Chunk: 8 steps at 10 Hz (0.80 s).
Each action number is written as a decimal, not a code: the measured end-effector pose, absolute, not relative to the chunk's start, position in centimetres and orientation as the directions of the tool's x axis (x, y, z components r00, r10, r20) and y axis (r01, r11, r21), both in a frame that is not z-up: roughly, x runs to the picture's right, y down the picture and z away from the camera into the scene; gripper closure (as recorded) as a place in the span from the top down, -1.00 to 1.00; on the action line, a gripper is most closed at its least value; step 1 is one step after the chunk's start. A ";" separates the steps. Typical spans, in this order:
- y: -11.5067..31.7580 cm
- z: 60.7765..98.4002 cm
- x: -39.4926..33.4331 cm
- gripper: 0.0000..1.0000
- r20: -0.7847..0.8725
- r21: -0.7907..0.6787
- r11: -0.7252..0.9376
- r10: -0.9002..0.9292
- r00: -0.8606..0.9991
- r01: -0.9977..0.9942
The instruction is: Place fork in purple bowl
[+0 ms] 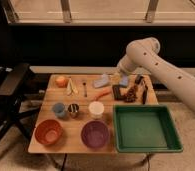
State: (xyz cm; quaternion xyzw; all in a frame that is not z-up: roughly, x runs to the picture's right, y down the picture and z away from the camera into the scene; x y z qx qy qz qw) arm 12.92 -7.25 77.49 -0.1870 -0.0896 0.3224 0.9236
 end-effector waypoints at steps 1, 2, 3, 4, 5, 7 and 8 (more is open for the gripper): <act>-7.4 77.7 12.6 0.30 0.065 -0.426 0.708 0.645 0.761 -0.564; -7.6 78.3 11.4 0.30 0.094 -0.462 0.680 0.676 0.731 -0.570; -7.9 79.1 9.9 0.30 0.112 -0.480 0.667 0.690 0.715 -0.569; -8.1 79.9 8.5 0.30 0.119 -0.494 0.656 0.701 0.703 -0.570; -8.3 80.4 7.5 0.30 0.125 -0.502 0.651 0.707 0.696 -0.570; -8.4 81.5 5.8 0.30 0.131 -0.499 0.647 0.713 0.688 -0.576; -8.3 82.1 5.2 0.30 0.127 -0.498 0.644 0.716 0.686 -0.580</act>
